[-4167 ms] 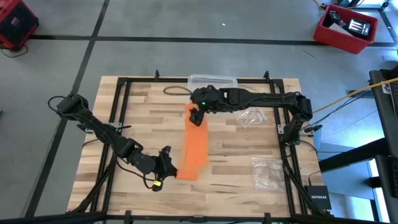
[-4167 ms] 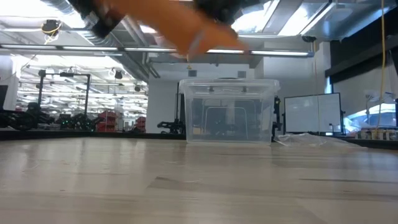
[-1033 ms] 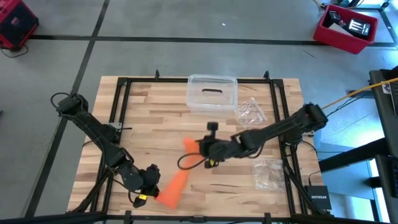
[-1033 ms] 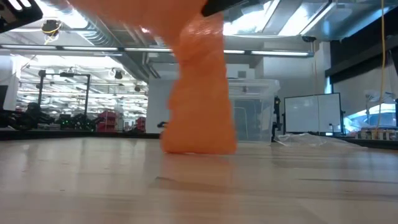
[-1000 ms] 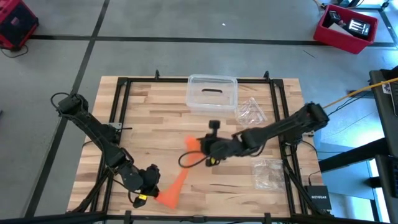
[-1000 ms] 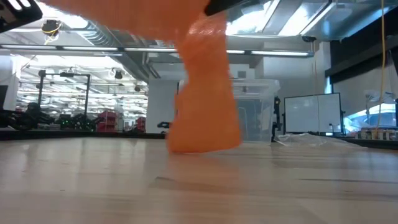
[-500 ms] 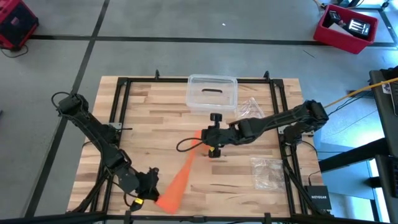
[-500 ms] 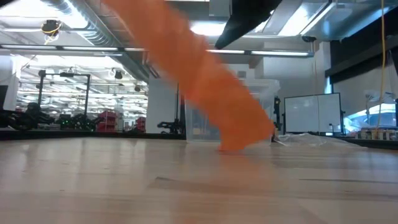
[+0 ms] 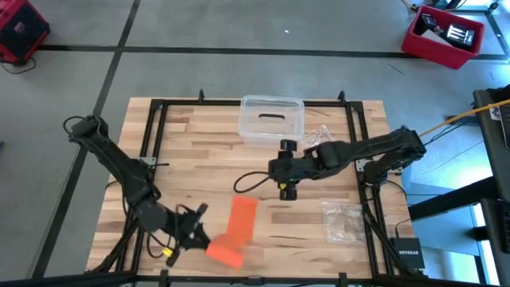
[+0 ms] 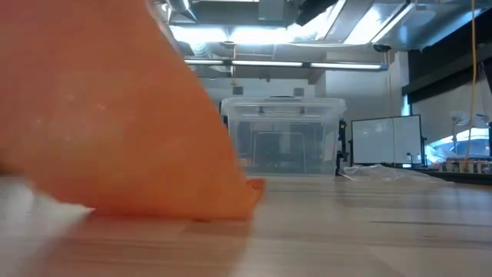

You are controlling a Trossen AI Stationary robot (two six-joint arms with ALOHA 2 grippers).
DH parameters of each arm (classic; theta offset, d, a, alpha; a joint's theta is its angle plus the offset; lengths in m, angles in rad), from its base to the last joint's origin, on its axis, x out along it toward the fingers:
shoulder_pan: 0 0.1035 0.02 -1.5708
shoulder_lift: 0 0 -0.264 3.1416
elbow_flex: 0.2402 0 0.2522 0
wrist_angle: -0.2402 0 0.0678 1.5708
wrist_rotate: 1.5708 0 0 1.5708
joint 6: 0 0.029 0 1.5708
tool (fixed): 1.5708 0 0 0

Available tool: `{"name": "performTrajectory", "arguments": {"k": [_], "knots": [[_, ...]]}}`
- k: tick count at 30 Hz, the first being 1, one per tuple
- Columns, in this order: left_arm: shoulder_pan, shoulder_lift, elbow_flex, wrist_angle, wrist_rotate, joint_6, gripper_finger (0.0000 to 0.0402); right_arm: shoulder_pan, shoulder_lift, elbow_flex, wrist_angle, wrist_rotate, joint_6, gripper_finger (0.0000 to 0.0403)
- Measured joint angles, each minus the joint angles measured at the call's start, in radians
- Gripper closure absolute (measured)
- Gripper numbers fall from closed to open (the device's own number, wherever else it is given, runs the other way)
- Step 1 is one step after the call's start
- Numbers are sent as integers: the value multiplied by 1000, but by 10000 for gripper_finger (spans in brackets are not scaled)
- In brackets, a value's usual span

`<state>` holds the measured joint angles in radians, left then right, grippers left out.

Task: Roll bandage
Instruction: Roll the orange bandage

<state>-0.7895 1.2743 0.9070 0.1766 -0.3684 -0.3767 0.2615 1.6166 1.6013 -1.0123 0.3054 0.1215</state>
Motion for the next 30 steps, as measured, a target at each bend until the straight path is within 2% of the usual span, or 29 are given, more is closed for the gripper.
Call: {"name": "performTrajectory", "arguments": {"k": [2,4,8,11,15,21,23,30], "knots": [[17,-24,16,3,-68,60,386,22,-20,0,-14,-31,18,168],[35,-43,26,1,-141,112,386,62,-56,-35,55,-29,28,167],[78,-76,48,2,-247,202,386,143,-105,-185,348,12,20,167],[119,-82,65,24,-257,265,386,185,-109,-301,584,59,14,167],[160,-83,108,73,-257,354,386,207,-109,-423,834,93,85,166],[198,-82,129,63,-257,422,386,204,-109,-535,981,222,168,166],[204,-83,131,66,-257,430,386,203,-109,-571,1047,232,174,166],[209,-81,131,88,-256,475,386,203,-90,-666,1362,323,76,166]]}}
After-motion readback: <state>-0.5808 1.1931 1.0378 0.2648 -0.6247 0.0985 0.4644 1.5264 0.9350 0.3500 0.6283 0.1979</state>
